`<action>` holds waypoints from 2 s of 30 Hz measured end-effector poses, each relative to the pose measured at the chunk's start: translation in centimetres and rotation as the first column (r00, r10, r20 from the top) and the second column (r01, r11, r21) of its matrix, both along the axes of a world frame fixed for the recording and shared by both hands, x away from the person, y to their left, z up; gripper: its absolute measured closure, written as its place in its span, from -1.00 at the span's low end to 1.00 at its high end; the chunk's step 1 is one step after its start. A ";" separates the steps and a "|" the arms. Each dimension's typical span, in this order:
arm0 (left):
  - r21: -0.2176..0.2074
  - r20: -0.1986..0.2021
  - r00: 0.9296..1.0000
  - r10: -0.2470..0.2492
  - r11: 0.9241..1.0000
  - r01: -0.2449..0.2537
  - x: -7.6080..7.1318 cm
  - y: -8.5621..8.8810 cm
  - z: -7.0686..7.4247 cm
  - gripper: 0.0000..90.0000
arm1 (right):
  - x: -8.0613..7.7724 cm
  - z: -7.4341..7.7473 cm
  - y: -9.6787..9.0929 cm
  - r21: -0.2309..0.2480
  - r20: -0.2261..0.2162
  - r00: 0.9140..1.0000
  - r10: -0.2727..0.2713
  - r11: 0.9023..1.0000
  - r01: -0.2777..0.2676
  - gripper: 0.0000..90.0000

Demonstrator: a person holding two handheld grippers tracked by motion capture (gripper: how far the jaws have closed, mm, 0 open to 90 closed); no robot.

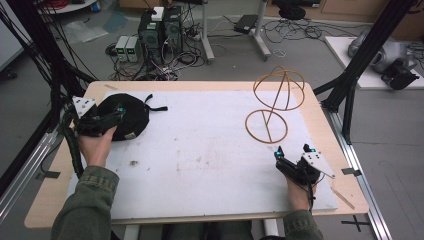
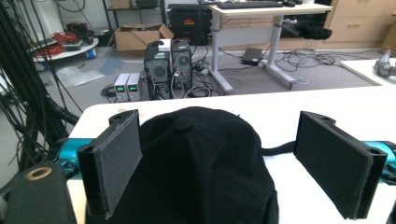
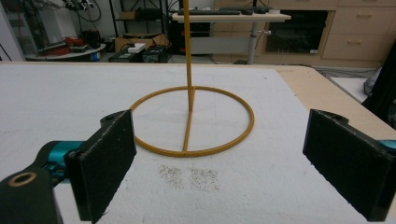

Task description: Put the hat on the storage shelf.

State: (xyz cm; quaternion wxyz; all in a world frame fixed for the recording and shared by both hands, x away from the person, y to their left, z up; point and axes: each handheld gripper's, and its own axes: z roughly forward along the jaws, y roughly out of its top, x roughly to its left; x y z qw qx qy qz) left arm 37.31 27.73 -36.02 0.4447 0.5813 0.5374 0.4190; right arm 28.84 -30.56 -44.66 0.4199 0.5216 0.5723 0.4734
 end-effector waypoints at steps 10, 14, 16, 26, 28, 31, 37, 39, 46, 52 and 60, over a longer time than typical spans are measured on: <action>0.006 -0.063 0.998 0.011 1.000 -0.010 1.7 0.4 -0.5 -0.63 | 0.0 0.0 0.1 -0.002 0.000 1.000 0.008 1.000 -0.008 -0.81; 0.007 -0.068 0.998 0.016 1.000 -0.016 2.3 0.1 -1.0 -0.63 | 0.0 0.0 0.2 -0.012 0.004 1.000 0.008 1.000 -0.008 -0.81; 0.015 -0.062 0.998 0.021 1.000 -0.020 2.5 0.0 -1.2 -0.61 | 0.0 0.0 0.2 -0.010 0.003 1.000 0.007 1.000 -0.007 -0.81; 0.032 -0.125 0.991 0.040 0.999 -0.037 3.0 0.0 -2.6 -0.56 | 0.0 0.0 0.2 -0.004 -0.001 1.000 0.003 1.000 -0.003 -0.81; 0.035 -0.142 0.989 0.046 0.999 -0.042 3.1 0.0 -3.1 -0.55 | 0.0 0.0 0.2 -0.002 0.001 1.000 0.006 1.000 -0.006 -0.81; 0.020 -0.151 0.987 0.049 0.999 -0.047 3.3 0.2 -3.3 -0.53 | 0.0 0.0 0.1 0.001 -0.001 1.000 0.007 1.000 -0.007 -0.81; 0.046 -0.206 0.978 0.040 0.998 -0.031 3.6 0.0 -4.0 -0.51 | 0.0 0.1 0.1 -0.009 0.011 1.000 0.003 1.000 -0.003 -0.81; 0.045 -0.204 0.978 0.041 0.998 -0.032 3.6 -0.1 -4.1 -0.48 | -0.1 0.1 0.2 -0.005 0.011 1.000 0.001 1.000 -0.001 -0.81; 0.000 -0.235 0.971 0.055 0.998 -0.056 3.7 0.2 -4.5 0.10 | -0.1 0.2 0.0 -0.010 0.014 1.000 0.007 1.000 -0.007 -0.81; -0.014 -0.213 0.975 0.057 0.998 -0.061 2.8 0.8 -4.8 0.80 | -0.2 0.1 0.0 -0.005 0.011 1.000 0.006 1.000 -0.006 -0.81; -0.112 -0.194 0.980 0.039 0.992 -0.062 2.3 1.7 -4.7 0.94 | -0.2 0.1 0.0 -0.005 0.011 1.000 0.006 1.000 -0.006 -0.81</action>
